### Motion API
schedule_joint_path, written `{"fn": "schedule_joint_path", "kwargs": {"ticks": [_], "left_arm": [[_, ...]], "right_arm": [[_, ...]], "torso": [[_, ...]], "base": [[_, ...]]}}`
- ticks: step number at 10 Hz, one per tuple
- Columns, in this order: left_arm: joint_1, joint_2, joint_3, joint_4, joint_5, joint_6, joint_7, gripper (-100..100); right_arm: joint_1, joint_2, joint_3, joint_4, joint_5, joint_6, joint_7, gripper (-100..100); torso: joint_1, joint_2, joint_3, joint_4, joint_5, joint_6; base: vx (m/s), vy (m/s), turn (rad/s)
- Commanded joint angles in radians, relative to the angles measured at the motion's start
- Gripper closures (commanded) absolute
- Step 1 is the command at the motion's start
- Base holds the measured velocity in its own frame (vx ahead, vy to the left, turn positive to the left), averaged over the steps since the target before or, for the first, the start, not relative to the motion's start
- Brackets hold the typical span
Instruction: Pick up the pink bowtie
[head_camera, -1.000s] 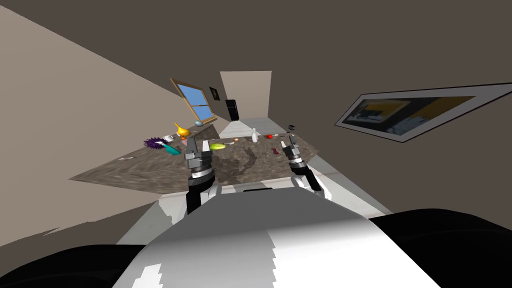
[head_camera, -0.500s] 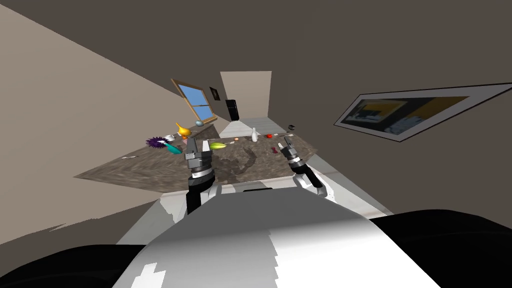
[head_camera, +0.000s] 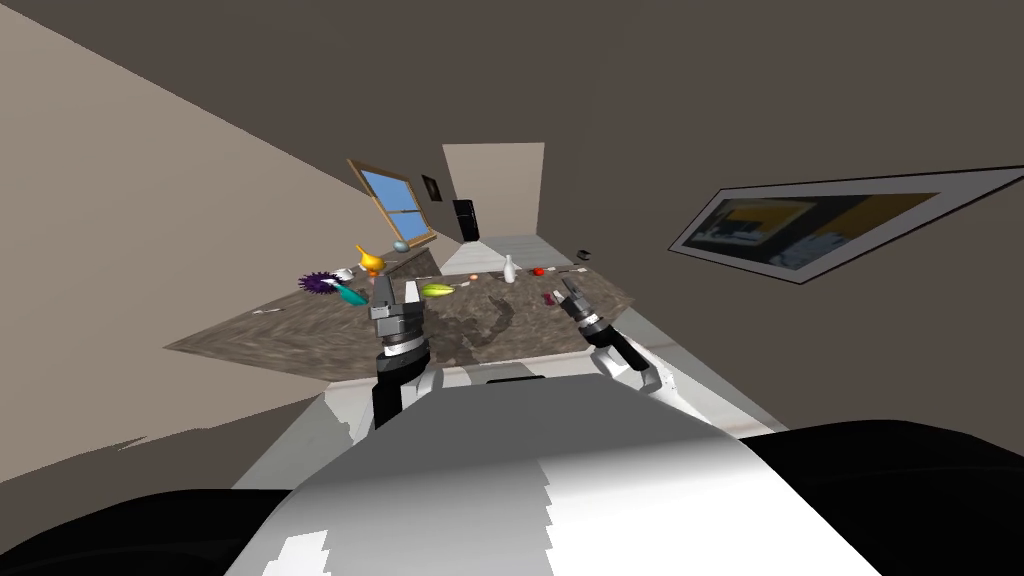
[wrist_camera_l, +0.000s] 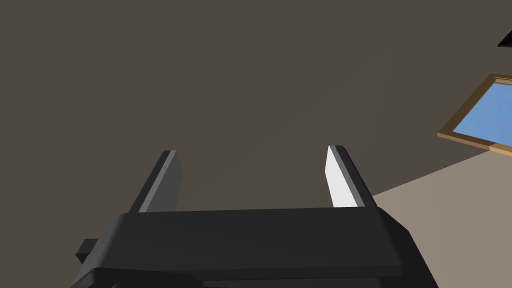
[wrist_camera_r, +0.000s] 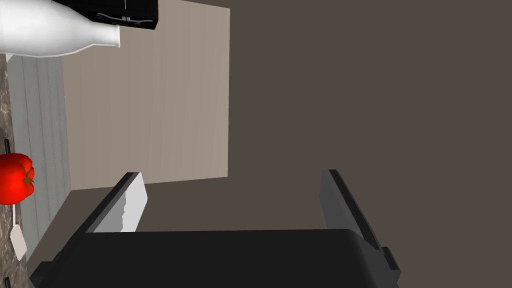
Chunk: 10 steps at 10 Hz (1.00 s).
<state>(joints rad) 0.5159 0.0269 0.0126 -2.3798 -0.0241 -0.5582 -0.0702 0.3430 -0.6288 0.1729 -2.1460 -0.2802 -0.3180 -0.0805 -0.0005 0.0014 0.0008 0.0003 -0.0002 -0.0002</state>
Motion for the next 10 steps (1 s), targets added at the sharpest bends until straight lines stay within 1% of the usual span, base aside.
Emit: {"fn": "schedule_joint_path", "kwargs": {"ticks": [1, 2, 3, 4, 5, 6, 7, 8, 9, 10], "left_arm": [[0.0, 0.0, 0.0, 0.0, 0.0, 0.0, 0.0, 0], [0.0, 0.0, 0.0, 0.0, 0.0, 0.0, 0.0, 0], [0.0, 0.0, 0.0, 0.0, 0.0, 0.0, 0.0, 0], [0.0, 0.0, 0.0, 0.0, 0.0, 0.0, 0.0, 0], [0.0, 0.0, 0.0, 0.0, 0.0, 0.0, 0.0, 0], [0.0, 0.0, 0.0, 0.0, 0.0, 0.0, 0.0, 0], [0.0, 0.0, 0.0, 0.0, 0.0, 0.0, 0.0, 0], [0.0, 0.0, 0.0, 0.0, 0.0, 0.0, 0.0, 0], [0.0, 0.0, 0.0, 0.0, 0.0, 0.0, 0.0, 0], [0.0, 0.0, 0.0, 0.0, 0.0, 0.0, 0.0, 0]], "right_arm": [[-0.003, -0.048, 0.008, 0.002, -0.011, 0.013, -0.001, -100], [-0.011, -0.078, 0.025, 0.014, -0.035, 0.035, -0.005, -100], [-0.011, -0.105, 0.025, 0.014, -0.035, 0.035, -0.005, -100], [-0.011, -0.116, 0.025, 0.014, -0.035, 0.035, -0.005, -100], [-0.019, -0.156, 0.043, 0.027, -0.06, 0.057, -0.007, -100], [-0.019, -0.183, 0.043, 0.027, -0.06, 0.057, -0.007, -100], [-0.025, -0.215, 0.062, 0.039, -0.086, 0.081, -0.009, -100], [-0.025, -0.243, 0.062, 0.039, -0.086, 0.081, -0.009, -100], [-0.03, -0.273, 0.081, 0.051, -0.112, 0.106, -0.011, -100], [-0.03, -0.301, 0.081, 0.051, -0.112, 0.106, -0.011, -100]], "torso": [[0.0, 0.0, 0.0, 0.0, 0.0, 0.0], [0.0, 0.0, 0.0, 0.0, 0.0, 0.0], [0.0, 0.001, 0.0, 0.0, 0.0, 0.0], [0.0, 0.0, 0.0, 0.0, 0.0, 0.0], [0.0, -0.001, 0.0, 0.0, 0.0, 0.0], [0.0, -0.001, 0.0, 0.0, 0.0, 0.0], [0.0, 0.0, 0.0, 0.0, 0.0, 0.0], [0.0, 0.0, 0.0, 0.0, 0.0, 0.0], [0.0, 0.0, 0.0, 0.0, 0.0, 0.0], [0.0, 0.0, 0.0, 0.0, 0.0, 0.0]], "base": [[-0.025, -0.007, 0.03], [-0.036, -0.013, 0.054], [-0.029, -0.011, 0.031], [-0.009, -0.006, -0.005], [-0.014, -0.008, 0.072], [-0.02, -0.012, 0.04], [-0.026, -0.014, 0.09], [-0.023, -0.011, 0.038], [-0.019, -0.015, 0.067], [-0.015, -0.015, 0.065]]}}
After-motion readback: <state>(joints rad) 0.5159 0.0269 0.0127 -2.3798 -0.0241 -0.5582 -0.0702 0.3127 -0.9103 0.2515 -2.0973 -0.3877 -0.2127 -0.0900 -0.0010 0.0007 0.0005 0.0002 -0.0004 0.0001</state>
